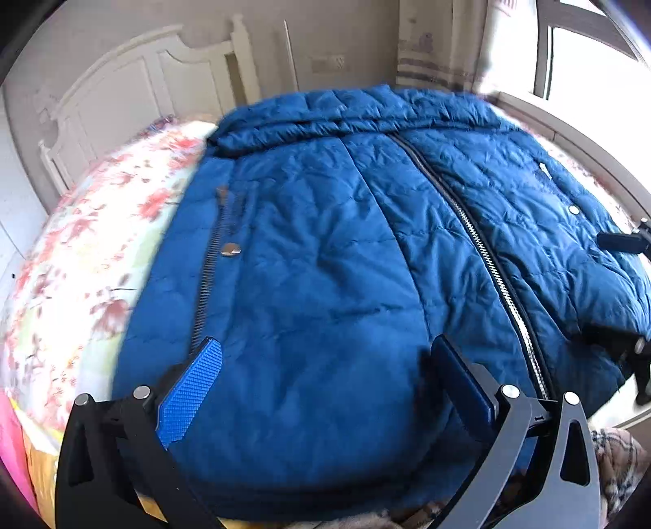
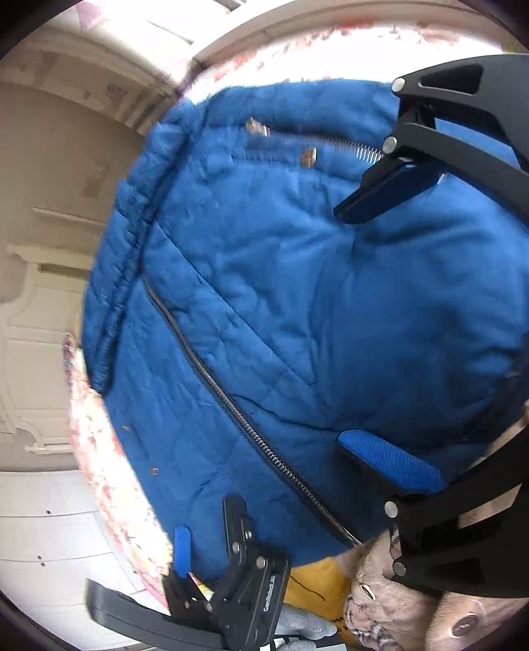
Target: Fold large clothes
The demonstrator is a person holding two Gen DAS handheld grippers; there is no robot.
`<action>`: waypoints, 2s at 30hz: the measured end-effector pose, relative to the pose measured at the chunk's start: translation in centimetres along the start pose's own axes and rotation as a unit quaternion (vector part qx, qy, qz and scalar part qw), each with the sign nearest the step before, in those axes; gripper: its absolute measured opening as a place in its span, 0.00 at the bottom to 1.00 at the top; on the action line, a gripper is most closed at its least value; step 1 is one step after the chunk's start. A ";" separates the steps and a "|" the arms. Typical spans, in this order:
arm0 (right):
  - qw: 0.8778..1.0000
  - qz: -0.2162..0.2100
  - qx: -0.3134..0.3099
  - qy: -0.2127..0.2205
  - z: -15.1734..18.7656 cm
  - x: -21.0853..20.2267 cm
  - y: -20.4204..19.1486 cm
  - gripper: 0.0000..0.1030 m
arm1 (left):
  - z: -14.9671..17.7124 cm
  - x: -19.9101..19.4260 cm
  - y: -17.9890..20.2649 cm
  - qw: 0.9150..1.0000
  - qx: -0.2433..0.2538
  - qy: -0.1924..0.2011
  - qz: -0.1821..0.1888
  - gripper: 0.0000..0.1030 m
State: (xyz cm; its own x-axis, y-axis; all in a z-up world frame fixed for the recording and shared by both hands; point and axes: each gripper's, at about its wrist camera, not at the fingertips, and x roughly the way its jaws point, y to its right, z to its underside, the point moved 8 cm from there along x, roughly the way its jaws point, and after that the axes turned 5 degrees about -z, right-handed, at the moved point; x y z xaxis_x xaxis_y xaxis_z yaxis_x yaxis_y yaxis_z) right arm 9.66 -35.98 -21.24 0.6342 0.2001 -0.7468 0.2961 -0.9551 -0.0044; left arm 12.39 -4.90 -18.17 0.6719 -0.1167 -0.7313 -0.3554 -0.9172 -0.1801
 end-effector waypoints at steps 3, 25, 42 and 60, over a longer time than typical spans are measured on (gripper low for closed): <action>1.000 0.017 0.011 0.001 1.2 -0.8 1.7 0.97 | 1.6 0.2 -1.2 1.000 0.002 -0.003 -0.012 0.96; 0.995 0.040 0.087 0.000 4.2 -1.8 6.0 0.97 | 2.8 0.9 -1.7 1.000 -0.019 0.001 0.009 0.96; 0.987 0.052 0.143 0.045 7.1 -8.2 10.3 0.97 | 2.6 -1.2 -12.4 0.983 -0.180 0.009 0.035 0.96; 0.980 -0.018 0.197 0.037 9.3 -6.0 9.5 0.72 | 4.0 2.0 -10.2 0.989 -0.143 -0.027 0.041 0.87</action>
State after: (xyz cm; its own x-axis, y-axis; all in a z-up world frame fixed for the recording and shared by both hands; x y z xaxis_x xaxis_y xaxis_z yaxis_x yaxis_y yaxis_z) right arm 2.04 -48.26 -23.01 0.6831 0.2370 -0.6908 0.0309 -0.9544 -0.2970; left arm 14.79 5.75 -20.43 0.6102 -0.1813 -0.7713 -0.2034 -0.9767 0.0686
